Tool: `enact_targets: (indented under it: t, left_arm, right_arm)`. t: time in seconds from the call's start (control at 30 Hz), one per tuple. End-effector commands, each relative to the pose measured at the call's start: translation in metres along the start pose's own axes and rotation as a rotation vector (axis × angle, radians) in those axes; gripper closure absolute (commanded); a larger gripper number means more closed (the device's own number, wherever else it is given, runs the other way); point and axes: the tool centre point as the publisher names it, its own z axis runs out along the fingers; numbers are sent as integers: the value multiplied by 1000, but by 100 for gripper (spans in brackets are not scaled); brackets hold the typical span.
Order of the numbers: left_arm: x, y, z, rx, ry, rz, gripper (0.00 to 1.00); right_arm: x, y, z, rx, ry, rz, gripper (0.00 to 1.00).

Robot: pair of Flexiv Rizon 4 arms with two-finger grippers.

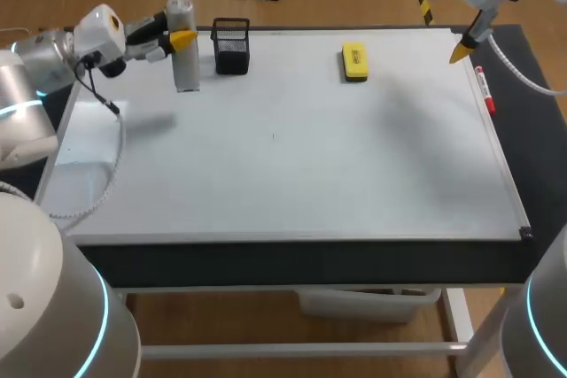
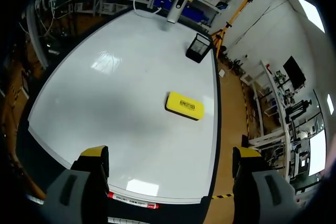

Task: Pick up the inspection probe, press it on each red-marked spot on the whiteboard one by one, put down the probe, pick up the eraser, and wipe off all the red marks.

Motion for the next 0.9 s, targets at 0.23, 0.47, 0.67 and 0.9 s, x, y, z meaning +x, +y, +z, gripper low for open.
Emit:
enact_targets:
  t: [0.23, 0.47, 0.67, 0.9]
  left_arm:
    - [-46, -13, 39, 50, 156, -28, 100]
    - [-67, -17, 67, 46, 235, -17, 100]
    - [-85, -17, 81, 70, 288, -13, 100]
    - [-104, -7, 92, 82, 345, -13, 100]
  right_arm:
    - [-1, 0, 0, 3, 4, -2, 0]
    - [-1, 0, 0, 3, 4, -2, 0]
    - [-1, 0, 0, 3, 4, -2, 0]
    - [-1, 0, 0, 3, 4, -2, 0]
